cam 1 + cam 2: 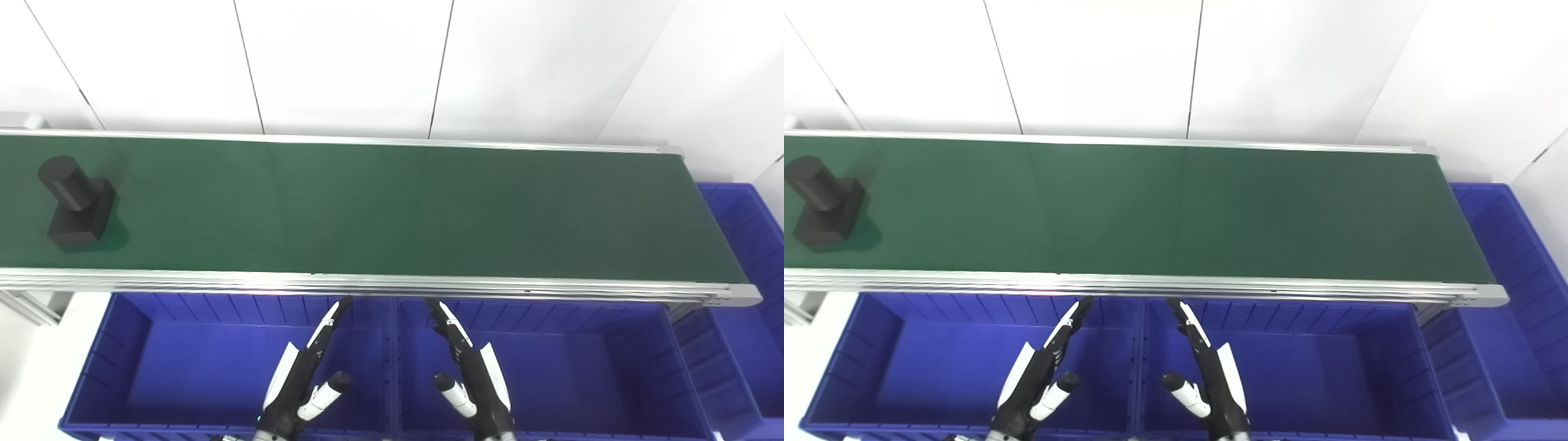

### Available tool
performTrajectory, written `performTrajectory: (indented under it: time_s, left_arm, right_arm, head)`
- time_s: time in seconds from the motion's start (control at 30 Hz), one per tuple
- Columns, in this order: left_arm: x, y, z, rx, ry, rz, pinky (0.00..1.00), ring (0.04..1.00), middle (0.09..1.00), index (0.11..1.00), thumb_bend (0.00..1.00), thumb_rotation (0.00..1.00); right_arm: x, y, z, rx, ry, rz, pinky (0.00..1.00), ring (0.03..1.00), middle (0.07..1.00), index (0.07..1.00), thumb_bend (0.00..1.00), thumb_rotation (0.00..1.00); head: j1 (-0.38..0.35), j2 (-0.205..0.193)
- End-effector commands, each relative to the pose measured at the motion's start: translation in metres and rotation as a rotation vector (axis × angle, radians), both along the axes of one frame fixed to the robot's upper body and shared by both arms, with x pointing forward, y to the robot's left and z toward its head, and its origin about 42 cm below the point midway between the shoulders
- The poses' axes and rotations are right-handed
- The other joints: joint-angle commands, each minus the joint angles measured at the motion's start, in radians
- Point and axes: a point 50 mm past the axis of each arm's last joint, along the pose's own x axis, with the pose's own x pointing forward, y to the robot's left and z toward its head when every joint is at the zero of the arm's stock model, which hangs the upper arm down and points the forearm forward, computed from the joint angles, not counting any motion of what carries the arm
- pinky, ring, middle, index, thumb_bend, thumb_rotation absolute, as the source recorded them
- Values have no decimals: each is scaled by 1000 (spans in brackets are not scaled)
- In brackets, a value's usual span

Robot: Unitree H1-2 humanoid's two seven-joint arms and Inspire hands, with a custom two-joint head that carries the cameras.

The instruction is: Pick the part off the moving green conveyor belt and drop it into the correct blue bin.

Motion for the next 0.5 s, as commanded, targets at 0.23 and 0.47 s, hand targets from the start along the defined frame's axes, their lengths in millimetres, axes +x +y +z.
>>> performTrajectory:
  time_s: [0.23,0.47]
  left_arm:
    - [5,-7,9,-47,-45,-8,990,979,973,955,791,1000]
    - [5,-12,4,-45,-27,-13,996,977,970,951,773,1000]
  right_arm:
    - [6,3,9,30,-56,2,913,950,963,930,895,995]
    - [5,-3,4,32,-30,2,930,958,962,930,890,987]
  head:
    - [4,-5]
    - [114,-47]
